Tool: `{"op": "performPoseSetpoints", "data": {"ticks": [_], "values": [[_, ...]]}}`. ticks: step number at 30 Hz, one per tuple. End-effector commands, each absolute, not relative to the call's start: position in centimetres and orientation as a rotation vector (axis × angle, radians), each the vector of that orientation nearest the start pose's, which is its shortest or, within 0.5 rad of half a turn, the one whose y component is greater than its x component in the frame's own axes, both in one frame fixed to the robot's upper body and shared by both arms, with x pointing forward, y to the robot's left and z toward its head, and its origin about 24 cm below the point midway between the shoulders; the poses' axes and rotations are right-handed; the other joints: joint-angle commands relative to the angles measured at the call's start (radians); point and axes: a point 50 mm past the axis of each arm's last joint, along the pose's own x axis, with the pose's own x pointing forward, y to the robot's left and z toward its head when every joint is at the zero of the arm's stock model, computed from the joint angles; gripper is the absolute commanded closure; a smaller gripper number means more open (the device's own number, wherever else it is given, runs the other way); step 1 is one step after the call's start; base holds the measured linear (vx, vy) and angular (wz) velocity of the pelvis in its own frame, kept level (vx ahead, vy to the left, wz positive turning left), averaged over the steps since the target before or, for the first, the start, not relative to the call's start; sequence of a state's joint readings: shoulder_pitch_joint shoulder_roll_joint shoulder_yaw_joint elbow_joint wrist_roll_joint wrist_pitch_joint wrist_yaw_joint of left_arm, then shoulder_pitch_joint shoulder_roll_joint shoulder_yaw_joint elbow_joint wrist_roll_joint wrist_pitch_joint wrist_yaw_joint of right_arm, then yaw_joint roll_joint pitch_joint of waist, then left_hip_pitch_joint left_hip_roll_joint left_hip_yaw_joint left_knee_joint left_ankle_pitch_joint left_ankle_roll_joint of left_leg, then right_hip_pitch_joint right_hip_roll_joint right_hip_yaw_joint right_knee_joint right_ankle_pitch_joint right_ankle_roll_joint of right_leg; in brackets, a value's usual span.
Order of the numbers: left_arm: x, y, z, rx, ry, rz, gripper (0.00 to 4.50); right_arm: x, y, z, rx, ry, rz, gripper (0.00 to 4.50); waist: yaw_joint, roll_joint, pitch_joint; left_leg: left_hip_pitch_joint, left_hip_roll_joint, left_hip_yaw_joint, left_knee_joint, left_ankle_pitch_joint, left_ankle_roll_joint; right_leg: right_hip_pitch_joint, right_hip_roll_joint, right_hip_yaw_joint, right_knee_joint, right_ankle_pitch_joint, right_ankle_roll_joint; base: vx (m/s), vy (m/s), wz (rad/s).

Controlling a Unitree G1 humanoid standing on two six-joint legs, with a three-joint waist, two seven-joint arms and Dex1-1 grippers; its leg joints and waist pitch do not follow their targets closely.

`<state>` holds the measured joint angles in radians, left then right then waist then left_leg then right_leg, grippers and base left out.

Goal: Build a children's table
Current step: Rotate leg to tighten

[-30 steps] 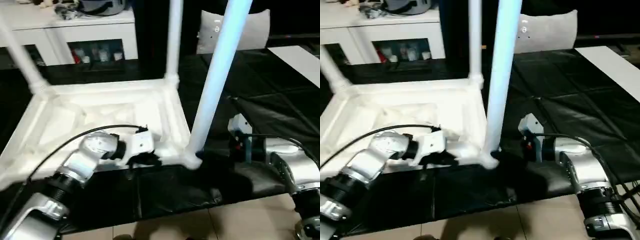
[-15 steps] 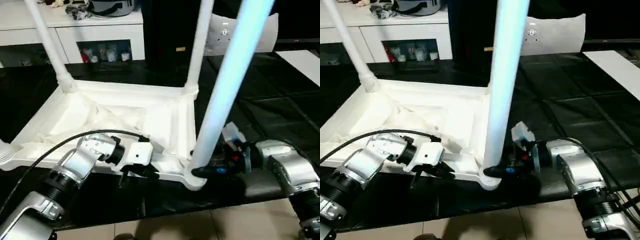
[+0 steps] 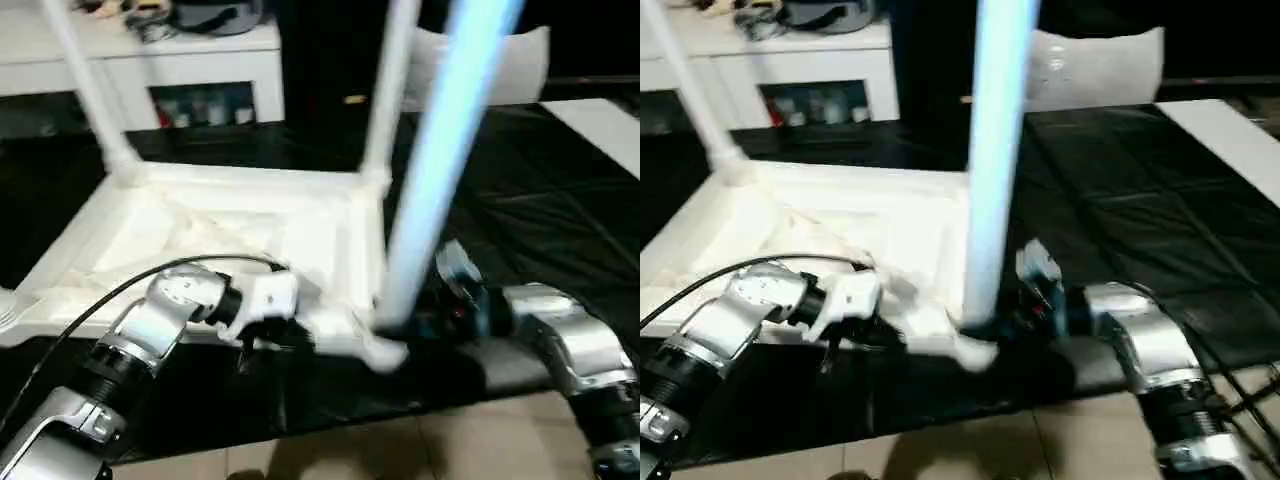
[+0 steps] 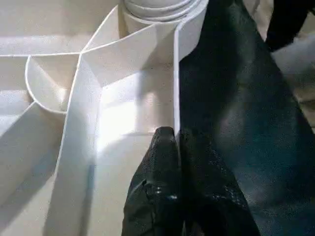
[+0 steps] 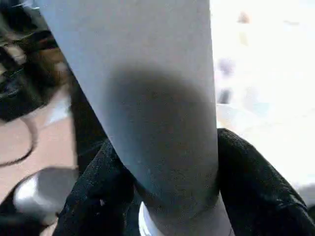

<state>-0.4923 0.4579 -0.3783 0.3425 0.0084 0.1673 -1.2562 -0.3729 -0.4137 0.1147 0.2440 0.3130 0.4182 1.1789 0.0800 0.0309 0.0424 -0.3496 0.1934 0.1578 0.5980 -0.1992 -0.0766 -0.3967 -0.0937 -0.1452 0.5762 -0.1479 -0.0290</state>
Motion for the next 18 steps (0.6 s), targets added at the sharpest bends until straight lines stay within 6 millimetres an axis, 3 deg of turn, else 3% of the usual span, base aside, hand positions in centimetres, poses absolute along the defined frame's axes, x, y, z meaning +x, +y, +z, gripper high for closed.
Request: {"op": "performPoseSetpoints", "data": {"ticks": [1, 2, 4, 5, 6, 8, 9, 12, 13, 14, 15, 18], "values": [[28.8, 9.0, 6.3, 0.396, 0.378, -1.433, 4.5, 31.2, -14.9, 6.0, 0.064, 0.409, 0.882, 2.39, -0.016, -0.009, -0.048, -0.004, 0.024, -0.012, -0.07, -0.269, 0.001, 0.051, -0.062, 0.031, -0.107, -0.609, -0.029, 0.0, 0.0, 0.0], [28.9, 8.8, 6.3, 0.391, 0.378, -1.415, 4.5, 31.4, -14.8, 5.9, 0.062, 0.411, 0.852, 2.39, -0.037, -0.008, -0.05, -0.006, 0.02, -0.018, -0.066, -0.303, -0.009, 0.055, -0.062, 0.018, -0.115, -0.641, -0.004, 0.0, 0.0, 0.0], [29.0, 8.6, 6.4, 0.386, 0.379, -1.394, 4.5, 31.6, -14.7, 5.8, 0.059, 0.414, 0.817, 2.39, -0.056, -0.006, -0.048, -0.005, 0.019, -0.022, -0.064, -0.337, -0.006, 0.055, -0.062, 0.01, -0.124, -0.655, 0.016, 0.0, 0.0, 0.0], [29.4, 7.6, 6.4, 0.392, 0.38, -1.327, 4.5, 32.5, -14.5, 5.5, 0.051, 0.407, 0.667, 2.39, -0.072, 0.001, -0.055, -0.005, 0.021, -0.023, -0.065, -0.341, 0.012, 0.058, -0.068, 0.013, -0.128, -0.611, 0.009, 0.0, 0.0, 0.0], [29.7, 7.2, 6.4, 0.396, 0.377, -1.294, 4.5, 32.8, -14.4, 5.4, 0.057, 0.401, 0.607, 2.39, -0.085, -0.003, -0.054, -0.011, 0.025, -0.027, -0.069, -0.333, 0.014, 0.059, -0.064, 0.013, -0.123, -0.566, -0.013, 0.0, 0.0, 0.0], [30.2, 5.9, 6.6, 0.388, 0.365, -1.216, 4.5, 33.3, -14.0, 5.2, 0.072, 0.384, 0.508, 2.39, -0.094, -0.002, -0.056, -0.007, 0.024, -0.027, -0.067, -0.338, 0.015, 0.056, -0.063, 0.011, -0.124, -0.56, -0.02, 0.0, 0.0, 0.0], [30.4, 5.4, 6.7, 0.376, 0.36, -1.188, 4.5, 33.4, -13.8, 5.2, 0.077, 0.376, 0.494, 2.39, -0.097, -0.005, -0.056, -0.005, 0.014, -0.02, -0.061, -0.318, 0.032, 0.055, -0.066, 0.014, -0.127, -0.558, -0.028, 0.0, 0.0, 0.0], [30.4, 4.5, 6.8, 0.361, 0.354, -1.155, 4.5, 33.4, -13.4, 5.3, 0.115, 0.349, 0.507, 2.08, -0.091, -0.004, -0.057, -0.005, 0.018, -0.017, -0.063, -0.295, 0.053, 0.052, -0.064, 0.021, -0.123, -0.523, -0.046, 0.0, 0.0, 0.0], [30.4, 4.5, 6.8, 0.366, 0.353, -1.153, 4.5, 33.3, -13.3, 5.5, 0.132, 0.339, 0.53, 1.76, -0.088, -0.006, -0.06, -0.012, 0.022, -0.019, -0.066, -0.273, 0.061, 0.058, -0.064, 0.025, -0.114, -0.481, -0.058, 0.0, 0.0, 0.0], [30.4, 4.5, 6.8, 0.367, 0.353, -1.152, 4.5, 33.3, -13.3, 5.5, 0.132, 0.338, 0.531, 1.74, -0.087, -0.005, -0.061, -0.015, 0.024, -0.02, -0.068, -0.263, 0.065, 0.06, -0.063, 0.027, -0.11, -0.459, -0.067, 0.0, 0.0, 0.0], [30.4, 4.6, 6.7, 0.373, 0.352, -1.152, 4.5, 33.2, -13.3, 5.6, 0.141, 0.33, 0.547, 1.67, -0.079, -0.004, -0.066, -0.012, 0.03, -0.017, -0.066, -0.232, 0.071, 0.059, -0.066, 0.036, -0.101, -0.397, -0.097, 0.0, 0.0, 0.0], [30.6, 5.6, 6.5, 0.423, 0.355, -1.137, 4.5, 32.9, -14.1, 5.7, 0.126, 0.311, 0.571, 1.29, -0.058, -0.003, -0.067, -0.017, 0.03, -0.013, -0.066, -0.178, 0.087, 0.059, -0.063, 0.045, -0.087, -0.322, -0.13, 0.0, 0.0, 0.0]]}}
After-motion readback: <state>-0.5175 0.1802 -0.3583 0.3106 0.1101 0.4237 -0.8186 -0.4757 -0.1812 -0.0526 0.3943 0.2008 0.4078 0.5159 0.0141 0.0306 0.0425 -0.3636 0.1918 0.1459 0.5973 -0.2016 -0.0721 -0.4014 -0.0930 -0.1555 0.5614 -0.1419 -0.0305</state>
